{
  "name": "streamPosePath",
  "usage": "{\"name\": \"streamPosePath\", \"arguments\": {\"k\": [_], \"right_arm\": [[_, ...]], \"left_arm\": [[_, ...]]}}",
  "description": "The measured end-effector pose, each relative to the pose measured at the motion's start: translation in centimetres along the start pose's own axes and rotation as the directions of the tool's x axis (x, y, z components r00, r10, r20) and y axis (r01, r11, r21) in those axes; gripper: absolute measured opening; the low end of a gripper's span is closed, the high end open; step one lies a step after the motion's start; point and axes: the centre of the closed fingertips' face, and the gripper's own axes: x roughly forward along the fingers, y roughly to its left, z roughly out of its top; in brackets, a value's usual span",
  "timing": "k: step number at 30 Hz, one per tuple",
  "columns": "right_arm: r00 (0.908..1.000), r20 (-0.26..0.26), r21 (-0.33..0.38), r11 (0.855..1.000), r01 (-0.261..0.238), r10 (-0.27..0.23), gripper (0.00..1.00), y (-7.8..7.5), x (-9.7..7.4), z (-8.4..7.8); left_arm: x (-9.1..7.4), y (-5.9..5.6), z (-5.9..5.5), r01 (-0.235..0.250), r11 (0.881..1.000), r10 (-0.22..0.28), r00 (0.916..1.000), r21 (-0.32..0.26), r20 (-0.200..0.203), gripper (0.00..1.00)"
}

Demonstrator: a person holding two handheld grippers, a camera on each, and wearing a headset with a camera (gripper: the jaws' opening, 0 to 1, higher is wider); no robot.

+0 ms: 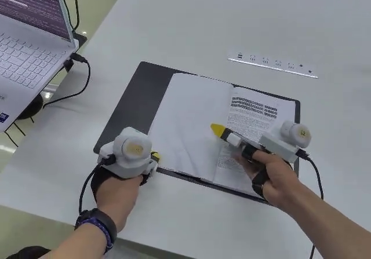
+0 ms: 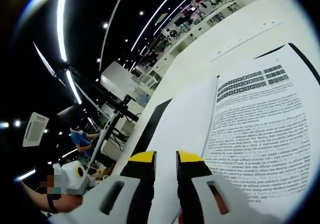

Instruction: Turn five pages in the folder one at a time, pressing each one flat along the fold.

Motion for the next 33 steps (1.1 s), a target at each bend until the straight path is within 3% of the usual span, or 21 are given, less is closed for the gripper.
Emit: {"name": "streamPosePath", "arguments": {"k": [9, 18, 21, 24, 33], "right_arm": [[0.9979, 0.011, 0.025, 0.998, 0.063, -0.064, 0.00, -2.3, 0.7, -0.1], [0.9985, 0.010, 0.033, 0.998, 0.053, -0.054, 0.00, -2.6, 0.8, -0.5], [0.9990, 0.006, 0.031, 0.998, 0.045, -0.045, 0.00, -2.5, 0.8, -0.5], [0.9992, 0.005, 0.026, 0.999, 0.039, -0.039, 0.00, -2.5, 0.8, -0.5], [0.9970, 0.063, 0.030, 0.999, 0.043, -0.044, 0.00, -3.0, 2.1, 1.4]], "left_arm": [[0.0, 0.0, 0.0, -0.008, 1.000, 0.008, 1.0000, 0.002, 0.000, 0.00], [0.0, -0.1, -0.1, -0.004, 1.000, 0.004, 1.0000, -0.004, 0.000, 0.00], [0.0, 0.1, -0.1, 0.004, 0.999, -0.004, 1.0000, -0.041, 0.001, 0.00], [0.0, 0.0, -0.1, 0.004, 0.999, -0.004, 1.0000, -0.039, 0.001, 0.00], [0.0, 0.0, -0.1, 0.007, 0.999, -0.007, 1.0000, -0.052, 0.000, 0.00]]}}
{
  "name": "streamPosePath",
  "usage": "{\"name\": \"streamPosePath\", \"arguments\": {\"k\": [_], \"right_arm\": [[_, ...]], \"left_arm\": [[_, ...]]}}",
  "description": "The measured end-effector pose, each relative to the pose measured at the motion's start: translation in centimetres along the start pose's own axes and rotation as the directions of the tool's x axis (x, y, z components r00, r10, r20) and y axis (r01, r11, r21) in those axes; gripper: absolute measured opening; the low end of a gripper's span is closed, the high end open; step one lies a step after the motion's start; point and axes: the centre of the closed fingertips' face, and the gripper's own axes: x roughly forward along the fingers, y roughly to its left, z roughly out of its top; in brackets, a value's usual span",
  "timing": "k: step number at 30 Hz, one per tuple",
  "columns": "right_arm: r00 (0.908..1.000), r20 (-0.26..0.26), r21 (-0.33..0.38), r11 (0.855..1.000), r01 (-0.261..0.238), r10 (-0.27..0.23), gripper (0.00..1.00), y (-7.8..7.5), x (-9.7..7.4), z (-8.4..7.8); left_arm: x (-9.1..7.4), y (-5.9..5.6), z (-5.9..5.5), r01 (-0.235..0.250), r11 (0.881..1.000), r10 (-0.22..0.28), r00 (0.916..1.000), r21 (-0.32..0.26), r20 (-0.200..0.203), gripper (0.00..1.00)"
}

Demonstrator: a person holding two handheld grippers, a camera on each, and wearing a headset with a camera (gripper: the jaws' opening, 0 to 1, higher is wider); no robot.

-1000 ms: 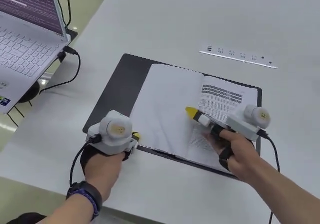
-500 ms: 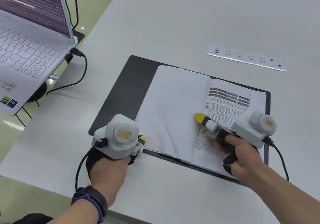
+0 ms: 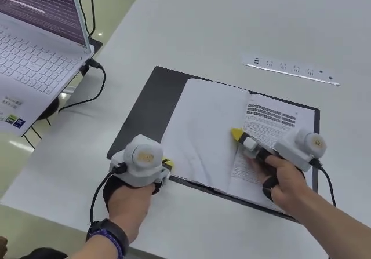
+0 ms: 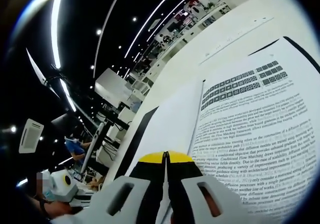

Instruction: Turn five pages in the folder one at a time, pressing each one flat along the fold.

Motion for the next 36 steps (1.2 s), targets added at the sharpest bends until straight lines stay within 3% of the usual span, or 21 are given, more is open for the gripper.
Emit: {"name": "streamPosePath", "arguments": {"k": [4, 10, 15, 23, 28, 33, 36], "right_arm": [[0.9981, 0.051, 0.041, 0.999, 0.033, -0.035, 0.00, -0.7, 0.7, 1.3], [0.9968, 0.072, 0.053, 0.998, 0.031, -0.035, 0.00, -1.3, 1.4, 2.0], [0.9928, 0.107, 0.077, 0.996, 0.047, -0.055, 0.00, -0.4, 1.6, 2.9], [0.9825, 0.161, 0.132, 0.989, 0.074, -0.095, 0.00, -0.4, 2.6, 4.7], [0.9774, 0.178, 0.142, 0.986, 0.089, -0.114, 0.00, -0.5, 3.5, 5.8], [0.9790, 0.168, 0.108, 0.989, 0.098, -0.115, 0.00, -0.8, 4.8, 7.3], [0.9704, 0.202, 0.149, 0.983, 0.103, -0.132, 0.00, -1.6, 5.1, 8.4]], "left_arm": [[0.0, 0.0, 0.0, -0.002, 1.000, 0.002, 1.0000, -0.001, 0.001, 0.00], [0.0, 0.0, 0.0, 0.003, 1.000, -0.003, 1.0000, -0.004, 0.004, 0.00], [0.0, 0.0, 0.0, 0.002, 1.000, -0.002, 1.0000, -0.007, 0.004, 0.00], [0.0, 0.0, 0.0, 0.011, 1.000, -0.011, 0.9999, -0.004, 0.001, 0.00], [0.0, 0.0, 0.0, 0.008, 1.000, -0.008, 1.0000, -0.004, 0.001, 0.00], [0.0, -0.1, 0.0, 0.014, 1.000, -0.014, 0.9998, 0.006, -0.015, 0.00], [0.1, -0.1, 0.0, 0.012, 1.000, -0.012, 0.9998, 0.005, -0.018, 0.00]]}}
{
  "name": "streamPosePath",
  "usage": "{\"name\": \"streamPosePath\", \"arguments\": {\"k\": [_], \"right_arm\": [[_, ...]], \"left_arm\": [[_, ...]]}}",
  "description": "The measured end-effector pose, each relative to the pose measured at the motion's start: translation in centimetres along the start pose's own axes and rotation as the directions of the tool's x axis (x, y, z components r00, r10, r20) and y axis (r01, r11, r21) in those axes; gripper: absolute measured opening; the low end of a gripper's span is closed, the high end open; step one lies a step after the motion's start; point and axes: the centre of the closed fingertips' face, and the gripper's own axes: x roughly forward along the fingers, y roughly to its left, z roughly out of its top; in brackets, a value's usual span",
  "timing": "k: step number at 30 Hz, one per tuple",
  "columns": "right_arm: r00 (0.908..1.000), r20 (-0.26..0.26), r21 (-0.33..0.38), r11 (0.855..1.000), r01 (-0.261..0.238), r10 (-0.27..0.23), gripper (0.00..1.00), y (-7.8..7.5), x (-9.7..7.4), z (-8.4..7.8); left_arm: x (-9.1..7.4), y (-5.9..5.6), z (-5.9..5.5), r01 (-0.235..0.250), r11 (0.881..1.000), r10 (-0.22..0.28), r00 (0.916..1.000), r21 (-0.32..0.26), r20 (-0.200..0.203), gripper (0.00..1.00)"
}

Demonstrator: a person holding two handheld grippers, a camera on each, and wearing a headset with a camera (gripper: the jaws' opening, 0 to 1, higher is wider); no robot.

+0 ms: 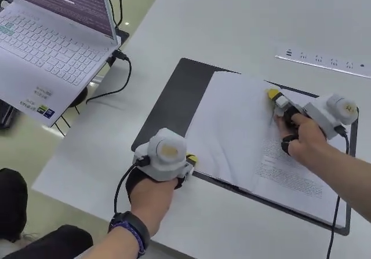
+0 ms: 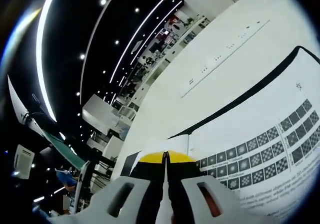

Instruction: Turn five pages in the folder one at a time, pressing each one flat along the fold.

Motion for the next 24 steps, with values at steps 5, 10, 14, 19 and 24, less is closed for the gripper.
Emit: {"name": "streamPosePath", "arguments": {"k": [5, 10, 14, 19, 24], "right_arm": [[0.9995, 0.027, 0.023, 1.000, 0.015, -0.015, 0.00, -1.7, 1.6, 1.2], [0.9998, 0.020, 0.038, 0.999, 0.008, -0.009, 0.00, -2.8, 2.3, 1.6], [1.0000, -0.008, 0.000, 1.000, 0.001, -0.001, 0.00, -3.1, 2.1, 0.9], [0.9978, -0.055, -0.043, 0.998, -0.039, 0.037, 0.00, -3.2, 1.0, -0.4], [0.9925, -0.100, -0.078, 0.994, -0.078, 0.070, 0.00, -2.9, -0.5, -2.0]], "left_arm": [[0.0, 0.0, 0.0, -0.006, 1.000, 0.006, 1.0000, 0.000, 0.000, 0.00], [0.0, 0.0, 0.0, -0.004, 1.000, 0.004, 1.0000, 0.006, -0.002, 0.00], [0.0, 0.0, 0.0, -0.007, 1.000, 0.007, 1.0000, 0.002, 0.003, 0.00], [0.0, 0.0, 0.0, -0.007, 1.000, 0.007, 1.0000, 0.008, 0.004, 0.00], [-0.1, 0.0, 0.0, -0.009, 1.000, 0.009, 0.9999, 0.002, 0.005, 0.00]]}}
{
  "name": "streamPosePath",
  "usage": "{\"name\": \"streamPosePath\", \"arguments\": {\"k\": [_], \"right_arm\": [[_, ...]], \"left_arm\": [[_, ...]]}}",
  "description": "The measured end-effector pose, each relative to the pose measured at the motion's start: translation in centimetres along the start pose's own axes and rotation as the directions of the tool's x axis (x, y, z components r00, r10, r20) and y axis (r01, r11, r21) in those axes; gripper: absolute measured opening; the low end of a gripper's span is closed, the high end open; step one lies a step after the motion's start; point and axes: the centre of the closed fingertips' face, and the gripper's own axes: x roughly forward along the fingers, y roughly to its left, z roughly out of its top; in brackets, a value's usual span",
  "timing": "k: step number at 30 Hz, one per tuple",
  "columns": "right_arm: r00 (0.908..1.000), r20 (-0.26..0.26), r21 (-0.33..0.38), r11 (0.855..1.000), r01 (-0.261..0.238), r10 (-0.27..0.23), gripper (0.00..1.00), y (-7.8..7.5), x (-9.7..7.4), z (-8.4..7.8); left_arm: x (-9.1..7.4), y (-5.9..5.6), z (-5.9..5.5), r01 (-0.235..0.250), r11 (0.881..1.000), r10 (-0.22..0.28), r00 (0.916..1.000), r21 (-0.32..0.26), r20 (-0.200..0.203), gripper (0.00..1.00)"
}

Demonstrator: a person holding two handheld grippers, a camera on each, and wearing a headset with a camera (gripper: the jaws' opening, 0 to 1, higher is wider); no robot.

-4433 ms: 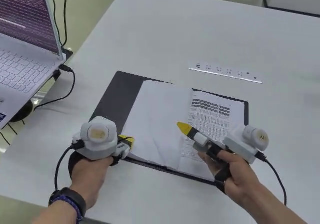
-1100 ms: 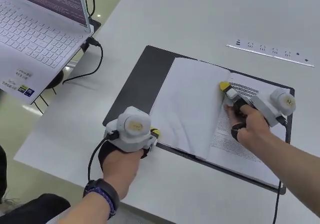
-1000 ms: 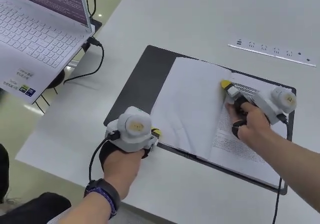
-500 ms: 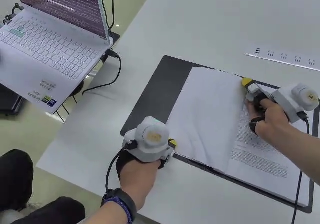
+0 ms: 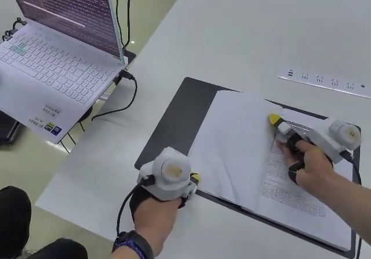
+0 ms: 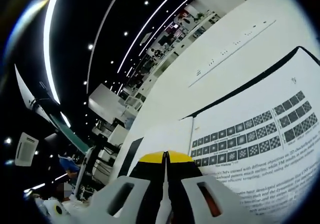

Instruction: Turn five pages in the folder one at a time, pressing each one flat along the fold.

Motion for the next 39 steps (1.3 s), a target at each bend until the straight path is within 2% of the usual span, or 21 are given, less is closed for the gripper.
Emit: {"name": "streamPosePath", "arguments": {"k": [3, 5, 6, 7, 11, 13, 21, 26, 28, 39], "right_arm": [[0.9998, 0.000, 0.002, 1.000, -0.018, 0.018, 0.00, 0.0, -0.9, -0.7], [0.9997, -0.001, -0.014, 1.000, -0.026, 0.026, 0.00, 2.1, -2.4, -1.9], [0.9997, 0.000, -0.013, 1.000, -0.026, 0.026, 0.00, 2.2, -2.5, -1.9], [0.9996, -0.001, -0.012, 1.000, -0.028, 0.028, 0.00, 3.1, -3.1, -2.3], [0.9993, -0.014, -0.017, 0.999, -0.035, 0.035, 0.00, 3.3, -3.6, -3.1], [0.9989, -0.020, -0.020, 0.999, -0.042, 0.042, 0.00, 3.0, -3.5, -3.4], [0.9973, -0.006, 0.024, 0.997, -0.074, 0.074, 0.00, 5.6, -6.3, -5.2], [0.9962, -0.017, 0.032, 0.996, -0.085, 0.086, 0.00, 4.6, -6.6, -5.8], [0.9943, -0.037, 0.025, 0.995, -0.099, 0.100, 0.00, 4.7, -7.0, -6.6], [0.9923, -0.060, 0.036, 0.994, -0.106, 0.108, 0.00, 4.8, -9.0, -8.9]], "left_arm": [[0.0, 0.0, 0.0, -0.001, 1.000, 0.001, 1.0000, 0.000, -0.001, 0.00], [0.0, 0.0, 0.0, 0.001, 1.000, -0.001, 1.0000, 0.000, -0.002, 0.00], [0.0, 0.0, 0.0, 0.000, 1.000, 0.000, 1.0000, 0.000, -0.003, 0.00], [0.0, 0.0, 0.0, 0.000, 1.000, 0.000, 1.0000, 0.002, -0.004, 0.00], [0.0, 0.0, 0.0, -0.006, 1.000, 0.006, 1.0000, 0.008, -0.006, 0.00], [0.0, 0.0, 0.0, -0.007, 1.000, 0.007, 0.9999, 0.009, -0.007, 0.00], [0.0, 0.0, 0.0, -0.011, 1.000, 0.011, 0.9999, 0.005, 0.001, 0.00], [0.0, 0.0, 0.0, -0.010, 1.000, 0.010, 0.9999, 0.003, 0.000, 0.00], [0.0, 0.0, 0.0, -0.008, 1.000, 0.008, 1.0000, 0.002, 0.000, 0.00], [0.0, 0.0, -0.1, -0.002, 1.000, 0.002, 1.0000, -0.005, 0.005, 0.00]]}}
